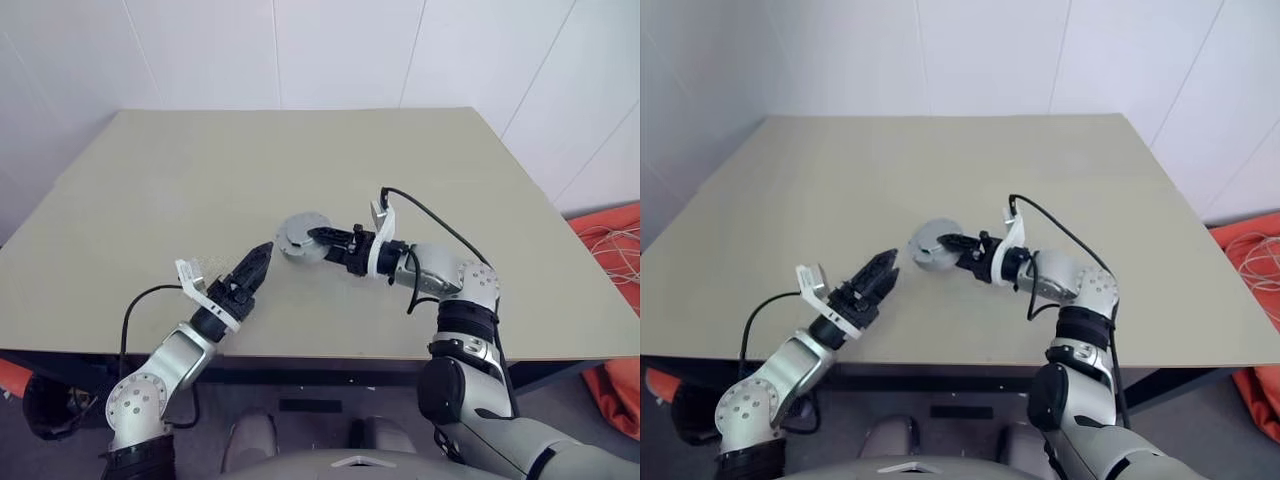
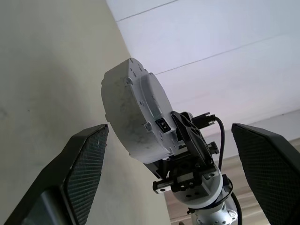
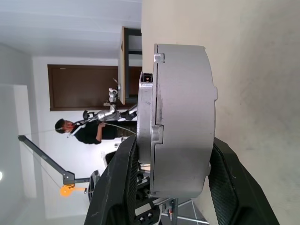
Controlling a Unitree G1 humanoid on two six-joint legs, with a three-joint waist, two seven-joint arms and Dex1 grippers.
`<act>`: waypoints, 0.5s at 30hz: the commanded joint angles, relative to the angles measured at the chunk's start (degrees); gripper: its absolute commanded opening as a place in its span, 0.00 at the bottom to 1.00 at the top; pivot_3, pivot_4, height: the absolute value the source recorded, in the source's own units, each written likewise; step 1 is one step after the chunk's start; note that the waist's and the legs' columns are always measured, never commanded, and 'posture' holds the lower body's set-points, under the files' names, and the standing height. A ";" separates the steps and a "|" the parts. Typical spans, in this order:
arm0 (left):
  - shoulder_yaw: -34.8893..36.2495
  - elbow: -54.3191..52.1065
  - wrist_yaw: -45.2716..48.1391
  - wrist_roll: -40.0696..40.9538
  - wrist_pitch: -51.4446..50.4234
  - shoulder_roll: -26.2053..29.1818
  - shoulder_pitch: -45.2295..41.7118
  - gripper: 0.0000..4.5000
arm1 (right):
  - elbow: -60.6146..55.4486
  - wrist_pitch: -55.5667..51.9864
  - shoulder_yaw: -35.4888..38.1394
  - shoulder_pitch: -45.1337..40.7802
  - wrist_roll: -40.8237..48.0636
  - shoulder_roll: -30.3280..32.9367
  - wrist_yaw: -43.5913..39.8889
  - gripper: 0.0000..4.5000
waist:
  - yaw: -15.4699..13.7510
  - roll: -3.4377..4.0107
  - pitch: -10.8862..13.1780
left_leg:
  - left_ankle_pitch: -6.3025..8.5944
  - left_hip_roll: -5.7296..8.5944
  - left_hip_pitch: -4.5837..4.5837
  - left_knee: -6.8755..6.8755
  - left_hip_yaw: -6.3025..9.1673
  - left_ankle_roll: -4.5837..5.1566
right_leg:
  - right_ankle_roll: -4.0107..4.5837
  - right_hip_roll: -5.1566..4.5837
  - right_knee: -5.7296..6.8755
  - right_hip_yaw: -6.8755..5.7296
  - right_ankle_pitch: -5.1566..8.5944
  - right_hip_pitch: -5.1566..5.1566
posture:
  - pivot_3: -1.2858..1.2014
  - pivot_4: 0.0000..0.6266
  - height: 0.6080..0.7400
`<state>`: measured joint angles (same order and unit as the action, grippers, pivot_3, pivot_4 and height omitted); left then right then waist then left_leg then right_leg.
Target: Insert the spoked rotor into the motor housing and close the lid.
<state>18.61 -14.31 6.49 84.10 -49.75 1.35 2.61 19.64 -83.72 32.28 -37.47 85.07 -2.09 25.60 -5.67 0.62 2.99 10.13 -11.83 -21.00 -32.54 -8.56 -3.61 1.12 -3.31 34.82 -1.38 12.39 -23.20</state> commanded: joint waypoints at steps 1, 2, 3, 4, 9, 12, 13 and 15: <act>-0.69 1.49 -3.79 5.54 0.35 -0.57 -1.23 1.00 | -3.76 2.37 -2.42 -0.92 8.26 -0.39 1.74 0.44 | 0.01 0.00 0.00 | 0.00 0.00 0.00 -0.03 0.00 0.00 | -0.02 0.00 0.01 0.00 -0.01 0.01 | 0.52 0.00 1.00; -1.01 2.05 -4.64 6.11 0.17 -0.53 -1.27 1.00 | -4.08 3.16 -3.25 -0.76 9.74 -0.23 2.61 0.44 | 0.02 0.00 0.00 | 0.00 0.00 0.00 -0.06 0.00 0.00 | -0.03 0.00 0.00 0.00 -0.02 0.03 | 0.52 0.00 1.00; -1.28 2.40 -5.26 6.51 0.10 -0.41 -1.30 1.00 | -4.27 3.89 -4.04 -0.59 11.06 0.04 3.35 0.44 | 0.02 -0.01 0.00 | 0.00 0.00 0.01 -0.08 0.00 0.00 | -0.05 0.00 0.00 0.00 -0.03 0.05 | 0.52 0.00 1.00; -1.56 2.91 -5.95 6.91 0.11 -0.44 -1.25 1.00 | -4.64 4.73 -4.99 -0.41 12.72 0.39 4.21 0.44 | 0.02 0.00 0.00 | 0.00 0.00 0.02 -0.10 0.01 0.00 | -0.07 0.00 0.00 0.00 -0.04 0.06 | 0.52 0.00 1.00; -2.03 4.66 -5.53 7.54 1.42 -1.08 -2.50 1.00 | -6.69 8.47 -10.64 1.85 20.79 2.70 7.71 0.44 | -0.05 -0.03 -0.02 | 0.00 0.00 0.01 -0.22 0.04 0.00 | -0.18 -0.02 -0.02 0.00 -0.10 0.17 | 0.52 0.00 1.00; -1.99 6.15 -4.24 6.68 2.76 -1.54 -4.61 1.00 | -8.27 11.09 -14.74 3.64 25.41 4.44 9.50 0.44 | -0.08 -0.04 -0.02 | 0.00 0.01 0.02 -0.27 0.05 0.00 | -0.23 -0.04 -0.03 -0.01 -0.13 0.23 | 0.52 0.00 1.00; -1.81 6.63 -3.70 6.70 3.28 -1.81 -5.32 1.00 | -8.85 12.07 -16.05 4.14 26.68 5.00 9.91 0.44 | -0.05 -0.04 -0.02 | 0.00 0.00 0.02 -0.31 0.05 0.00 | -0.26 -0.05 -0.02 -0.01 -0.15 0.26 | 0.52 0.00 1.00; -1.77 7.44 -2.77 7.06 3.62 -2.15 -6.33 1.00 | -9.77 13.38 -17.79 4.83 27.80 5.68 10.03 0.44 | 0.04 -0.05 -0.03 | 0.00 0.00 0.01 -0.35 0.05 0.00 | -0.31 -0.05 -0.02 -0.01 -0.18 0.26 | 0.52 0.00 1.00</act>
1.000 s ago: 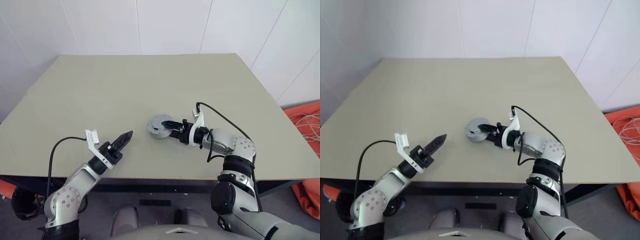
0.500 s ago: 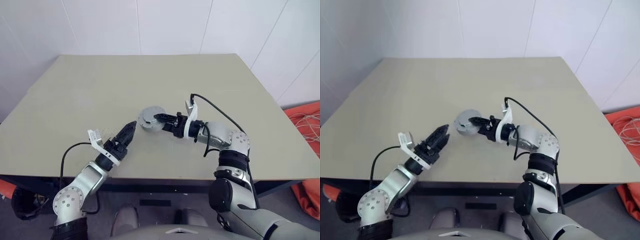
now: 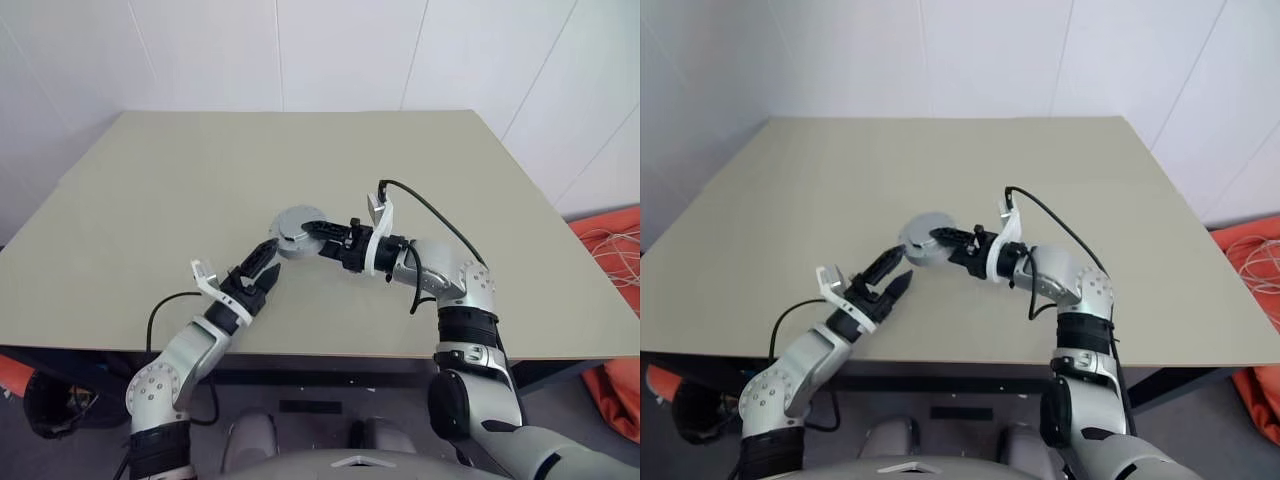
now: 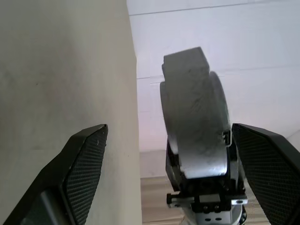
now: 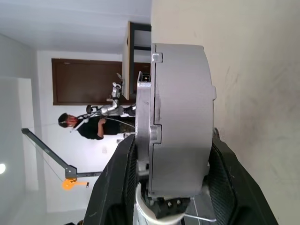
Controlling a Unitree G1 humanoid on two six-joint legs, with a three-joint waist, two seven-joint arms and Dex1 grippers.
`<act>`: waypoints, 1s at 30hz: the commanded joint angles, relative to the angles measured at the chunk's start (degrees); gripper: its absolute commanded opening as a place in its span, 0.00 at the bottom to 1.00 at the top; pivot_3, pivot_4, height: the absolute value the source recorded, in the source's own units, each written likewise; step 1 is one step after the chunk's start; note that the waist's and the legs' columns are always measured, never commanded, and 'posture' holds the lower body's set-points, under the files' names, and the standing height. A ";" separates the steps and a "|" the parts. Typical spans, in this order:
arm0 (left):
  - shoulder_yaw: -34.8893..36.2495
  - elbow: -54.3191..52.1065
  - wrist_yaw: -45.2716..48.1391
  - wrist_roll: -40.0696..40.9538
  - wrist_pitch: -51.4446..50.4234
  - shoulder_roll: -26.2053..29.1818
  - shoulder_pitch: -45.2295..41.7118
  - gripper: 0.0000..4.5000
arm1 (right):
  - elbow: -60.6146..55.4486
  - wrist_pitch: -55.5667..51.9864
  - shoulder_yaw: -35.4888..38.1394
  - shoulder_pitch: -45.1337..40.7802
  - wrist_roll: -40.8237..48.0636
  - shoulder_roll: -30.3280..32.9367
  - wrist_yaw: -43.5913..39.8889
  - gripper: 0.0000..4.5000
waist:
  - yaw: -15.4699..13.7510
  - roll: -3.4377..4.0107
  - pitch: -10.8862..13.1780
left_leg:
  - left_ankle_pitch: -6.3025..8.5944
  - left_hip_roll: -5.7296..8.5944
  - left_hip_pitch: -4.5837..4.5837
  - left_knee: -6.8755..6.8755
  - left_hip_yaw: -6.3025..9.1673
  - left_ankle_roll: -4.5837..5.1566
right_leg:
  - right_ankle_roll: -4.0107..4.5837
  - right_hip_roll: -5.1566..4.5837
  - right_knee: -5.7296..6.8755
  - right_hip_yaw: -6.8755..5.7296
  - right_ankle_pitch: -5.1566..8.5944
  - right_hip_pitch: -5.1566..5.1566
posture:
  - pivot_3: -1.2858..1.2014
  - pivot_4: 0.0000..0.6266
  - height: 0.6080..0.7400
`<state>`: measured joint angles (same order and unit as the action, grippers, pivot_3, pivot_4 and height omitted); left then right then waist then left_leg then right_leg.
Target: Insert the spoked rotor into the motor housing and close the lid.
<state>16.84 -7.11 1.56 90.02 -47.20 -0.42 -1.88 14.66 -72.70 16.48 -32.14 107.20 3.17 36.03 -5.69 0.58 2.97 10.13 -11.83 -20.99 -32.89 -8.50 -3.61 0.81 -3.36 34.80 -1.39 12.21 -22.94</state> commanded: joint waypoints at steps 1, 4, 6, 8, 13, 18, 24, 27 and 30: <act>-0.13 0.55 2.59 1.38 0.99 -0.49 -2.18 1.00 | -5.12 2.85 -2.58 -0.28 5.79 0.65 -0.55 0.44 | 0.09 -0.01 0.00 | 0.00 0.00 -0.01 -0.04 0.00 0.00 | -0.01 0.00 0.00 0.00 -0.01 0.00 | 0.52 0.00 1.00; -0.67 1.62 3.46 1.46 0.53 -0.76 -3.09 1.00 | -5.74 3.75 -3.88 0.17 5.80 1.48 -1.39 0.44 | 0.11 -0.02 -0.01 | 0.00 0.00 -0.04 -0.08 0.00 0.00 | -0.06 0.00 0.00 0.00 -0.03 0.00 | 0.52 0.00 1.00; -0.78 2.89 3.51 1.25 0.49 -0.90 -3.98 1.00 | -6.06 4.06 -4.44 0.38 5.80 1.82 -1.75 0.44 | 0.07 -0.03 -0.01 | 0.00 0.00 -0.06 -0.09 0.02 0.00 | -0.07 -0.01 0.01 0.00 -0.05 0.00 | 0.52 0.00 1.00; -1.04 3.90 3.49 1.30 0.05 -0.90 -4.68 1.00 | -6.31 4.25 -4.83 0.55 5.80 2.04 -2.09 0.44 | 0.06 -0.03 -0.02 | 0.00 0.01 -0.09 -0.11 0.02 0.00 | -0.10 -0.02 0.01 0.00 -0.06 0.00 | 0.52 0.00 1.00; -1.75 6.02 2.50 1.42 -1.74 -0.65 -5.61 1.00 | -6.95 4.36 -5.44 0.94 5.80 2.19 -2.94 0.44 | 0.04 -0.04 -0.02 | 0.00 0.03 -0.11 -0.13 0.04 0.00 | -0.13 -0.04 0.01 0.00 -0.08 0.00 | 0.52 0.00 1.00; -2.13 6.78 1.92 1.61 -3.67 0.04 -5.25 0.72 | -7.29 4.60 -5.78 1.32 5.80 2.51 -3.20 0.44 | 0.00 -0.07 -0.04 | 0.00 0.03 -0.12 -0.14 0.05 0.00 | -0.15 -0.04 0.01 -0.02 -0.09 0.02 | 0.52 0.00 1.00; -1.92 6.79 1.73 1.81 -3.90 0.40 -4.64 0.51 | -7.29 4.62 -6.14 1.67 5.80 2.80 -3.63 0.44 | 0.03 -0.07 -0.04 | 0.00 0.03 -0.11 -0.16 0.05 0.00 | -0.15 -0.04 0.01 -0.02 -0.10 0.04 | 0.52 0.00 1.00; -1.91 6.30 1.82 2.02 -3.74 0.33 -4.17 0.51 | -7.38 4.58 -6.29 1.76 5.80 2.85 -4.01 0.44 | 0.02 -0.07 -0.04 | 0.00 0.03 -0.11 -0.17 0.06 0.00 | -0.15 -0.05 0.01 -0.02 -0.10 0.06 | 0.52 0.00 1.00; -1.86 5.70 2.22 2.32 -3.55 0.23 -3.70 0.51 | -7.67 4.97 -6.52 1.83 5.80 2.98 -4.36 0.44 | 0.02 -0.07 -0.04 | 0.00 0.03 -0.12 -0.18 0.06 0.00 | -0.16 -0.06 0.01 -0.02 -0.10 0.06 | 0.52 0.00 1.00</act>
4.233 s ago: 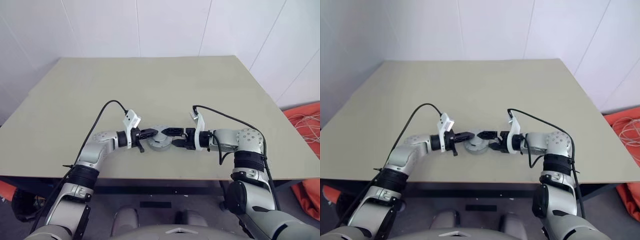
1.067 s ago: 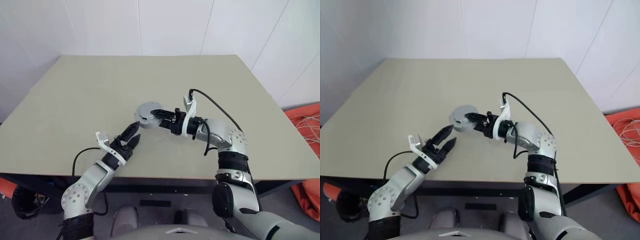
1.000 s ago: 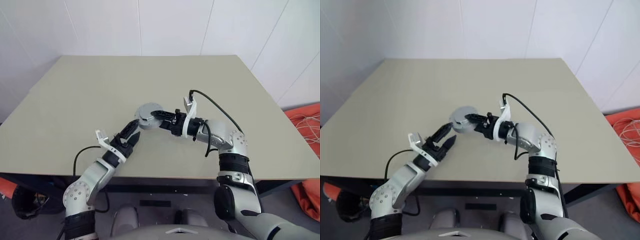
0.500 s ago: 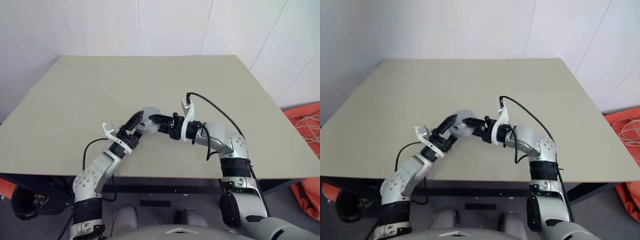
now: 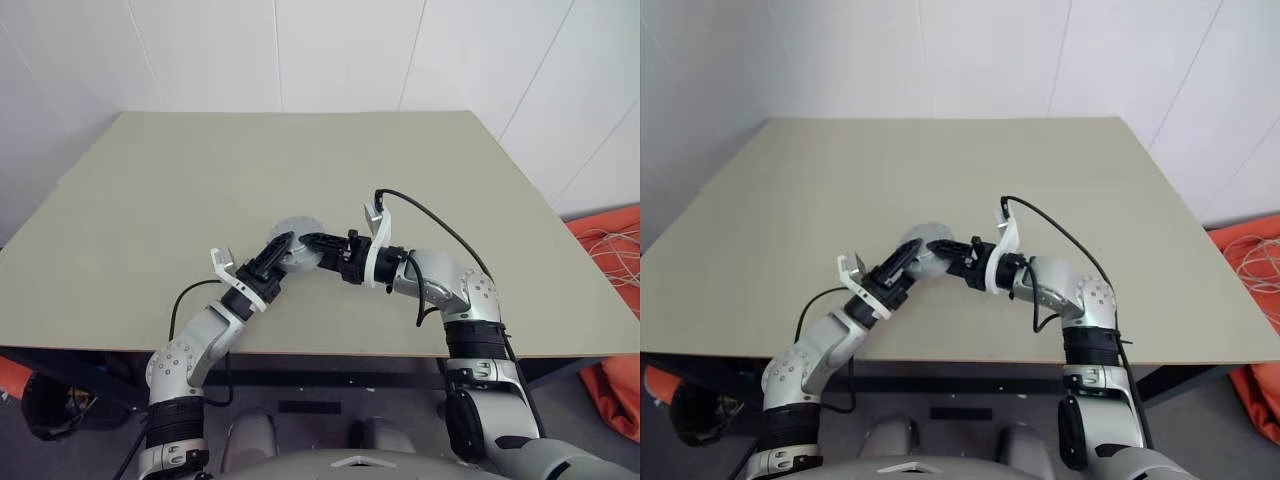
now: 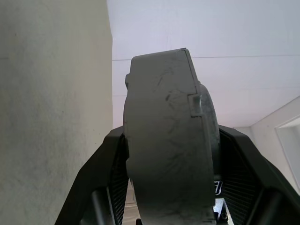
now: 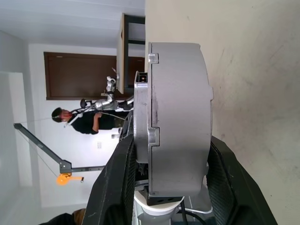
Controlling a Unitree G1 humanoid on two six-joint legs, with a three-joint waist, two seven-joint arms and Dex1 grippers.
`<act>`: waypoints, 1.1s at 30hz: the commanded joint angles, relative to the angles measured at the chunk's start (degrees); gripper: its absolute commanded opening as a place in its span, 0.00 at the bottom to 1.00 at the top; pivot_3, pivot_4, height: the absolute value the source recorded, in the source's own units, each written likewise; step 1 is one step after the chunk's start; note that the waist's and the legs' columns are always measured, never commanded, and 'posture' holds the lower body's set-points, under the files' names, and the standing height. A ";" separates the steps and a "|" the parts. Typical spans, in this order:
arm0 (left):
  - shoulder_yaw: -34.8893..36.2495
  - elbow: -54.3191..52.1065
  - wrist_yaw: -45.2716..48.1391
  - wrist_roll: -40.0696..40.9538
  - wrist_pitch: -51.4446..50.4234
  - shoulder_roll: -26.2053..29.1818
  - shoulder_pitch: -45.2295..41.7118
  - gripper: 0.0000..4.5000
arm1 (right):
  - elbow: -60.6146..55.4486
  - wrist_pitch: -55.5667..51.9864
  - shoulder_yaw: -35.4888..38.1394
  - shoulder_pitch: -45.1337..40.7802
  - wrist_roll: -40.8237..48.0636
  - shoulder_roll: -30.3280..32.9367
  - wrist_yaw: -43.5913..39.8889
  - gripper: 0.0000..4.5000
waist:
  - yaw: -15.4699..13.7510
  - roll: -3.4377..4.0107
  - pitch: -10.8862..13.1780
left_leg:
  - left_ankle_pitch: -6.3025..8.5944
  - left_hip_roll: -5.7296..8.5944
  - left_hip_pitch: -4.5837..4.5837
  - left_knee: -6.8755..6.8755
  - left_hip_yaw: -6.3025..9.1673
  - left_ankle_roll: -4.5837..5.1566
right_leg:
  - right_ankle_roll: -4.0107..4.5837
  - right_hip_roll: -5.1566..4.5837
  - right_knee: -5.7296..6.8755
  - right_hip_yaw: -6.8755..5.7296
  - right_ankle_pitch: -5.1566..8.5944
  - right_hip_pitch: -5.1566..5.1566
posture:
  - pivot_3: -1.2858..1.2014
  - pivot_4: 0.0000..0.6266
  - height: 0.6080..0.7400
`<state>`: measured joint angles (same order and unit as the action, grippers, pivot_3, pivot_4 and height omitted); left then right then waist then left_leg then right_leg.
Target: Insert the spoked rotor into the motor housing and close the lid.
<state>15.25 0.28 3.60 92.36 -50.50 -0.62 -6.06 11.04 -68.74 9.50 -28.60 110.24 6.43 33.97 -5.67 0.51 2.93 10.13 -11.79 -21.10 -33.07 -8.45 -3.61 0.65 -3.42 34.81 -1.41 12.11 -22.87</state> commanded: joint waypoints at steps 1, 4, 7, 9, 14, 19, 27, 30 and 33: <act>-0.17 -1.91 0.53 0.17 -0.07 0.32 0.60 0.51 | -4.09 1.37 0.34 -1.72 2.76 -0.12 -2.23 0.44 | 0.00 0.00 0.00 | 0.00 0.00 0.00 0.00 0.00 0.00 | 0.00 0.00 0.00 0.00 0.00 0.00 | 0.52 0.00 1.00; -0.01 -2.36 1.20 0.46 0.39 0.06 0.88 0.51 | -3.86 2.71 0.11 -1.66 2.76 0.39 -1.86 0.44 | 0.00 0.00 0.00 | 0.00 0.00 0.00 0.00 0.00 0.00 | 0.00 0.00 0.00 -0.01 0.00 0.00 | 0.52 0.00 1.00; 0.05 -2.76 1.47 0.70 0.65 -0.11 1.06 0.51 | -3.52 3.40 -0.14 -1.42 2.76 0.88 -2.13 0.52 | 0.00 -0.01 0.00 | 0.00 0.00 0.00 -0.01 0.00 0.00 | 0.00 0.00 0.00 -0.01 0.00 0.01 | 0.52 0.00 1.00; 0.02 -3.06 1.45 0.84 0.75 -0.15 1.12 0.50 | -3.54 3.55 -0.22 -1.26 2.76 1.00 -2.68 0.67 | -0.01 -0.01 0.00 | 0.00 0.01 0.00 -0.01 0.00 0.00 | 0.00 -0.02 0.00 -0.01 0.00 0.02 | 0.52 0.00 1.00; 0.07 -3.69 1.25 0.95 1.30 -0.43 1.17 0.47 | -3.39 5.60 -1.48 -1.12 2.59 2.52 -1.94 1.00 | -0.01 -0.03 -0.02 | 0.00 0.01 0.00 -0.02 0.01 0.00 | -0.01 -0.04 0.00 -0.02 -0.01 0.03 | 0.52 0.00 1.00; 0.77 -4.68 0.91 0.36 3.17 -1.01 0.94 0.47 | -0.11 12.56 0.00 -0.15 -8.84 4.10 -0.96 1.00 | 0.00 -0.09 -0.05 | 0.00 0.02 -0.01 -0.06 0.00 0.00 | -0.03 -0.04 0.00 -0.02 -0.02 0.06 | 0.52 0.00 1.00; 3.52 -7.38 -1.65 -10.74 15.68 -2.61 -0.69 0.47 | 2.41 14.60 2.95 -0.41 -16.02 3.75 -3.37 1.00 | 0.19 -0.13 -0.04 | 0.00 0.00 -0.07 -0.11 0.00 0.01 | -0.06 -0.02 -0.01 -0.02 -0.03 0.05 | 0.52 0.00 1.00; 5.51 -6.83 -3.35 -15.19 21.86 -3.72 -2.04 0.47 | 1.71 13.12 2.50 -0.28 -17.85 3.36 -5.29 1.00 | 0.16 -0.16 -0.04 | 0.00 -0.01 -0.06 -0.11 0.00 0.01 | -0.06 0.01 -0.01 -0.02 -0.03 0.04 | 0.52 0.00 1.00; 7.45 -6.28 -5.04 -18.23 26.58 -4.67 -3.31 0.47 | 0.48 11.85 2.27 -0.34 -19.32 2.98 -8.49 1.00 | 0.14 -0.25 -0.05 | 0.00 -0.01 -0.07 -0.12 0.01 0.01 | -0.06 0.01 -0.02 -0.02 -0.04 0.03 | 0.52 0.00 1.00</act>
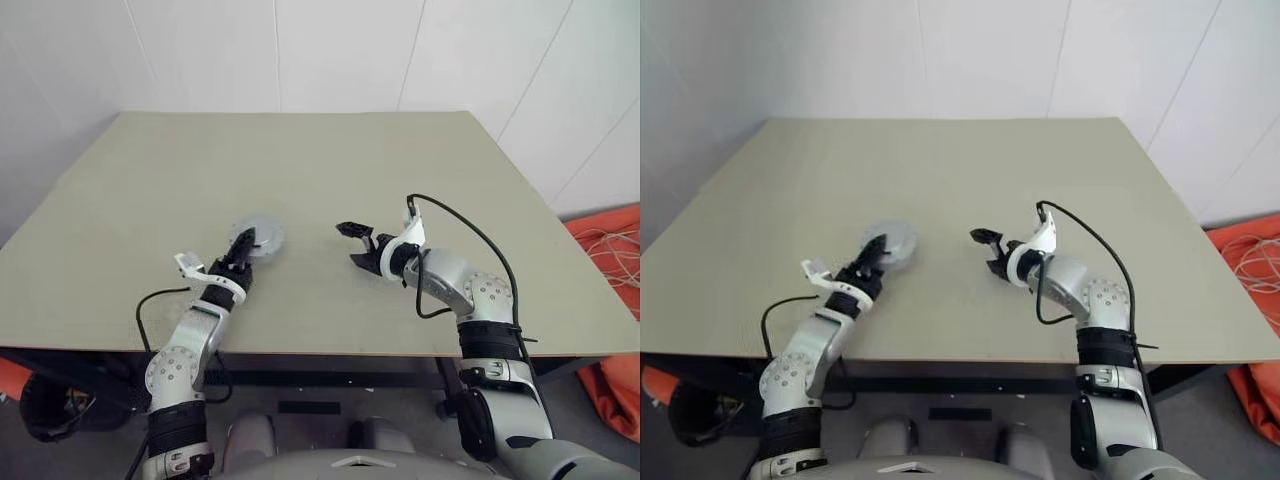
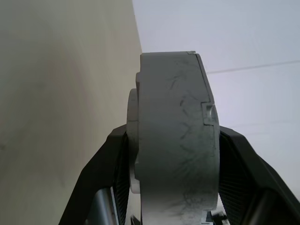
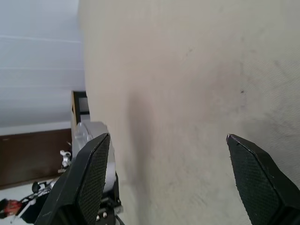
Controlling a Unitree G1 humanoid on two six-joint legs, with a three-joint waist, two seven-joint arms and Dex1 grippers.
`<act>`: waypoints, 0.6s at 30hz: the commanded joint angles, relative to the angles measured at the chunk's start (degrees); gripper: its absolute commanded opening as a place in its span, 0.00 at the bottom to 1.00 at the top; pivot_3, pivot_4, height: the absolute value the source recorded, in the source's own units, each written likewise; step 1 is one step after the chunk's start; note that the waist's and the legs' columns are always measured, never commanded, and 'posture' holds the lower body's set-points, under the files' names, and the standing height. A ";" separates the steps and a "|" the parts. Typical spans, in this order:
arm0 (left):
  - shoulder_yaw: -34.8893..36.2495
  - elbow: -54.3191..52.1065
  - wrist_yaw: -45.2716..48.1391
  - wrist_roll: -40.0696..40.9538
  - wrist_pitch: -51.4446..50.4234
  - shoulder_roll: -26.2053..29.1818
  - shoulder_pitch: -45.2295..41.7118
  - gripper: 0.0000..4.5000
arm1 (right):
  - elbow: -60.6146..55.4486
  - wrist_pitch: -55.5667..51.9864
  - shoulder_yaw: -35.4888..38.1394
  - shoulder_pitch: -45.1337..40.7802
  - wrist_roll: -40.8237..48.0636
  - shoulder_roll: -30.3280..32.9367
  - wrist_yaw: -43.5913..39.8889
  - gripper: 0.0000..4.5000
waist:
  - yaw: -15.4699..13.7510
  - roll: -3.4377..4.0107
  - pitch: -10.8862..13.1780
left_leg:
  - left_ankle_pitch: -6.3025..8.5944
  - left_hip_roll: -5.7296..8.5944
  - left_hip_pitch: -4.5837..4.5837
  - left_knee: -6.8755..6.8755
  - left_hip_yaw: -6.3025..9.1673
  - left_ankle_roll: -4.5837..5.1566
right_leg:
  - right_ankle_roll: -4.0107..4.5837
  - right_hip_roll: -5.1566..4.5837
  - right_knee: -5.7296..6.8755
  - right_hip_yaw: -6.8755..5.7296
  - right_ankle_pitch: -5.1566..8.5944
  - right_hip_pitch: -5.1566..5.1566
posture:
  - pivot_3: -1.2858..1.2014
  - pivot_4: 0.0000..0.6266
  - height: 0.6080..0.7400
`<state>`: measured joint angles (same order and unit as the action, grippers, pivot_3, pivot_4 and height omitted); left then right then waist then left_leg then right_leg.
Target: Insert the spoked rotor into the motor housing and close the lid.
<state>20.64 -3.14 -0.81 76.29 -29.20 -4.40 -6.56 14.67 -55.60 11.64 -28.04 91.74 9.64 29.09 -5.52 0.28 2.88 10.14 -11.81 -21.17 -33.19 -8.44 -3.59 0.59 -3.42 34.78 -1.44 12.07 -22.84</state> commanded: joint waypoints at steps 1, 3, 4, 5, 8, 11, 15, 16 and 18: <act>2.77 -2.71 -1.18 -2.80 6.77 -1.25 -3.24 0.47 | -3.61 -1.74 0.23 -0.95 -0.89 -0.39 -4.71 1.00 | -0.02 -0.04 0.00 | 0.00 0.01 0.00 -0.01 0.00 0.00 | 0.00 -0.01 0.00 0.00 0.00 0.00 | 0.52 0.00 1.00; 4.22 -2.85 -1.94 -3.16 9.34 -1.95 -3.77 0.47 | -5.14 -2.62 0.27 -1.08 -1.05 -0.53 -7.10 1.00 | -0.04 -0.09 0.01 | 0.00 0.02 0.00 -0.01 0.00 0.01 | 0.00 -0.02 0.00 0.00 0.00 0.00 | 0.52 0.00 1.00; 4.81 -2.97 -2.41 -2.98 10.24 -2.19 -3.88 0.47 | -6.20 -3.00 0.24 -1.20 -1.12 -0.48 -8.53 1.00 | -0.04 -0.10 0.01 | 0.01 0.01 -0.01 -0.01 0.00 0.01 | 0.00 -0.01 0.00 0.00 0.00 0.00 | 0.52 0.00 1.00; 5.15 -3.10 -2.76 -2.79 10.78 -2.30 -3.90 0.47 | -7.29 -3.45 0.21 -1.30 -1.07 -0.38 -10.09 1.00 | -0.05 -0.13 -0.01 | 0.01 0.02 0.00 -0.02 0.00 0.03 | 0.00 -0.01 0.00 0.00 0.00 0.00 | 0.52 0.00 1.00; 6.32 -2.71 -4.03 -1.98 12.01 -2.54 -3.93 0.47 | -9.64 -4.91 -0.32 -1.55 -1.58 0.39 -13.58 1.00 | -0.09 -0.26 -0.03 | 0.02 0.01 0.00 -0.02 0.01 0.04 | 0.00 -0.01 0.00 0.00 0.00 0.01 | 0.52 0.00 1.00; 7.43 -2.00 -5.17 -1.64 13.15 -2.67 -3.99 0.47 | -10.74 -5.96 -0.54 -1.48 -1.94 0.96 -16.00 1.00 | -0.16 -0.44 -0.09 | 0.02 0.01 0.01 -0.05 0.02 0.04 | 0.00 -0.01 0.01 -0.01 -0.01 0.03 | 0.52 0.00 1.00; 9.11 -0.16 -6.93 -2.05 16.05 -3.28 -4.73 0.47 | -12.07 -6.98 -0.98 -1.00 -2.34 1.45 -18.26 1.00 | -0.14 -0.56 -0.09 | 0.02 0.00 0.04 -0.12 0.02 0.04 | -0.01 -0.01 0.02 0.00 -0.01 0.07 | 0.52 0.00 1.00; 9.58 0.46 -7.52 -2.10 16.89 -3.46 -5.00 0.47 | -12.45 -7.21 -1.11 -0.84 -2.40 1.50 -18.60 1.00 | -0.13 -0.57 -0.09 | 0.02 0.00 0.05 -0.13 0.02 0.04 | -0.01 -0.01 0.03 0.00 -0.02 0.08 | 0.52 0.00 1.00; 9.99 1.23 -8.45 -2.50 18.10 -3.73 -5.42 0.47 | -12.66 -7.42 -1.19 -0.68 -2.73 1.55 -18.97 1.00 | -0.14 -0.60 -0.09 | 0.02 0.00 0.07 -0.13 0.02 0.04 | -0.02 0.00 0.02 0.00 -0.02 0.09 | 0.52 0.00 1.00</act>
<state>30.73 -0.10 -9.40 73.76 -12.84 -5.58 -9.97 4.60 -62.88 10.48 -28.15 88.59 10.95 11.25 -5.66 -0.32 2.79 10.16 -11.81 -21.11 -33.33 -8.42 -3.56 0.56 -3.42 34.81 -1.44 12.05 -22.75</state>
